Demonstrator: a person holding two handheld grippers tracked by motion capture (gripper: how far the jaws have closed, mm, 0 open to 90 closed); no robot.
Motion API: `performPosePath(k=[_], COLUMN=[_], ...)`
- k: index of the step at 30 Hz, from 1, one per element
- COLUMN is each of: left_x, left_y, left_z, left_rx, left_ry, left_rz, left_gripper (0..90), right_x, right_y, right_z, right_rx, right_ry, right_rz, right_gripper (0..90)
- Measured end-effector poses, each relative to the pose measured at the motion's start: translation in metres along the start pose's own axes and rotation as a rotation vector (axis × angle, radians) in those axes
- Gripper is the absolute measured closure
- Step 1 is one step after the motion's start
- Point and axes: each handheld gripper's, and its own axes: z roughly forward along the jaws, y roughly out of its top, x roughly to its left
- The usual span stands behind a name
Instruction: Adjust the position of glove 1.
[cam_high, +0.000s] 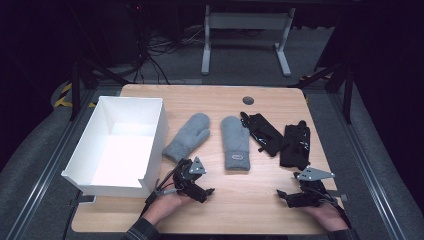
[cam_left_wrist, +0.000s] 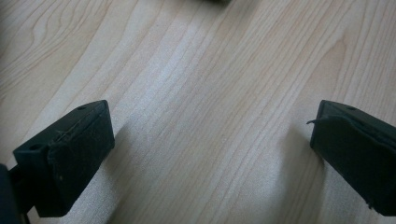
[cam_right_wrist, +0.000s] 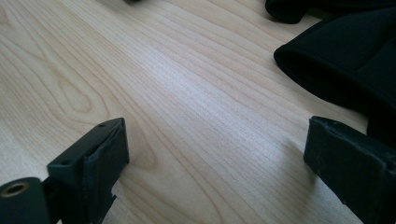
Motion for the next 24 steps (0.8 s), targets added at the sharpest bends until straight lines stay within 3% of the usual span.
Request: performPosePath(k=[6,11,14,22,24], left_x=[0.000,-0.001,-0.001,0.000,0.001], left_y=[0.002,0.009,0.012,0.026,0.029], left_z=[0.001,0.002,0.002,0.000,-0.002], left_rx=[0.005,0.047,0.030,0.018,-0.011], left_ry=[0.000,0.011,-0.014,-0.021,-0.025], left_rz=[-0.002,-0.015,-0.034,-0.012,-0.023], left_gripper=[0.0,0.6,0.8,1.0,1.7], right_x=[0.000,0.000,0.000,0.000,0.000], right_y=[0.000,0.000,0.000,0.000,0.000], right_z=[0.000,0.000,0.000,0.000,0.000], right_rx=[0.001,0.001,0.001,0.001,0.001], right_ry=[0.003,0.005,0.005,0.005,0.005], right_rz=[-0.002,-0.003,-0.004,-0.004,-0.004], right_gripper=[6.9,6.8,6.8,6.8,6.8])
